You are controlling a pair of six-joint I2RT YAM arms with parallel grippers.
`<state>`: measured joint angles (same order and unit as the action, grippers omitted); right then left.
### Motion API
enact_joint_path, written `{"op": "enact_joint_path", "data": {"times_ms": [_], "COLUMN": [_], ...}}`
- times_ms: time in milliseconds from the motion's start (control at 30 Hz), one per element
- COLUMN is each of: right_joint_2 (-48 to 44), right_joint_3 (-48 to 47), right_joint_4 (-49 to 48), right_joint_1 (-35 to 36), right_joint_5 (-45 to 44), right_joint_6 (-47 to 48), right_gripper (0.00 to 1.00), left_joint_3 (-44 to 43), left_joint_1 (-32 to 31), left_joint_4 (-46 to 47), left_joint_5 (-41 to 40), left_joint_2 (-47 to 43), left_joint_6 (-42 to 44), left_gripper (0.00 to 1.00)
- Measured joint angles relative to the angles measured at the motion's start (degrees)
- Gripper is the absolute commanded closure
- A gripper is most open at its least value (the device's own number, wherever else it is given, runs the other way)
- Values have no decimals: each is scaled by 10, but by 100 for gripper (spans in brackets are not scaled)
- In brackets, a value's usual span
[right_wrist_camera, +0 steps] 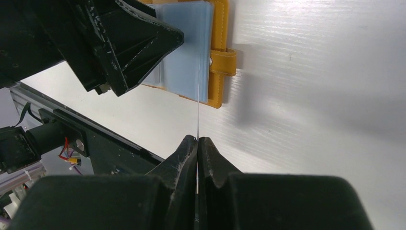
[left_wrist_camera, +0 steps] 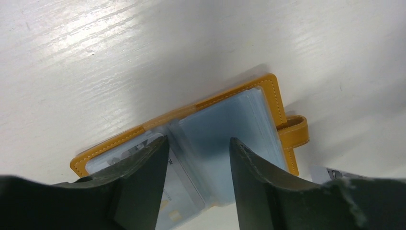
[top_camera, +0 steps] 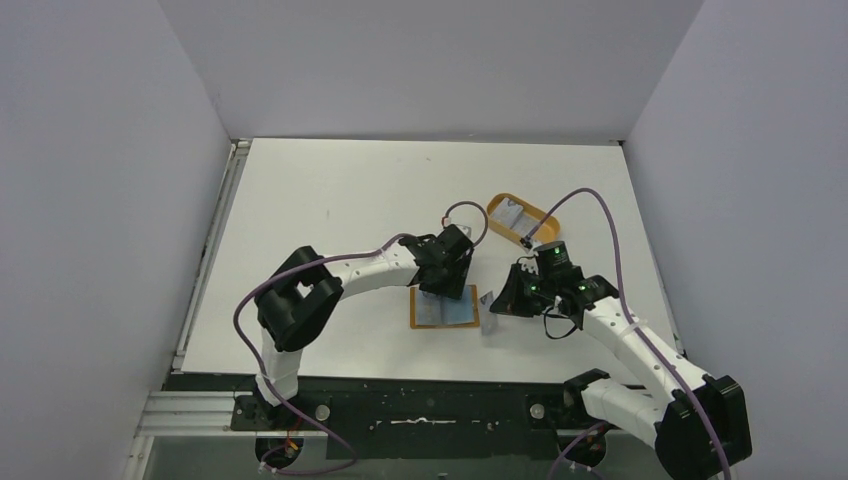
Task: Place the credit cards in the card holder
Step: Turn over the card slot in the card holder.
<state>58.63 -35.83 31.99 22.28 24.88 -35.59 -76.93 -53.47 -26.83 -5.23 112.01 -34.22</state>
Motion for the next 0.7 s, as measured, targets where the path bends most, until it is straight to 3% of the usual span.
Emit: {"op": "enact_joint_path", "data": {"times_ms": [167,333,700], "right_joint_2": [1,11,45], "right_joint_3": [0,0,10], "right_joint_4": [-5,-15,-44], "right_joint_1": [10,18,22], "right_joint_5": [0,0,0], "right_joint_6": [1,1,-2], "right_gripper": [100,100,100], "left_joint_3": [0,2,8], "left_joint_1": [-1,-1,0], "left_joint_4": [0,0,4], "left_joint_5": [-9,-14,-18], "left_joint_2": [5,9,8], "left_joint_6": [4,5,5], "left_gripper": [76,87,94]}}
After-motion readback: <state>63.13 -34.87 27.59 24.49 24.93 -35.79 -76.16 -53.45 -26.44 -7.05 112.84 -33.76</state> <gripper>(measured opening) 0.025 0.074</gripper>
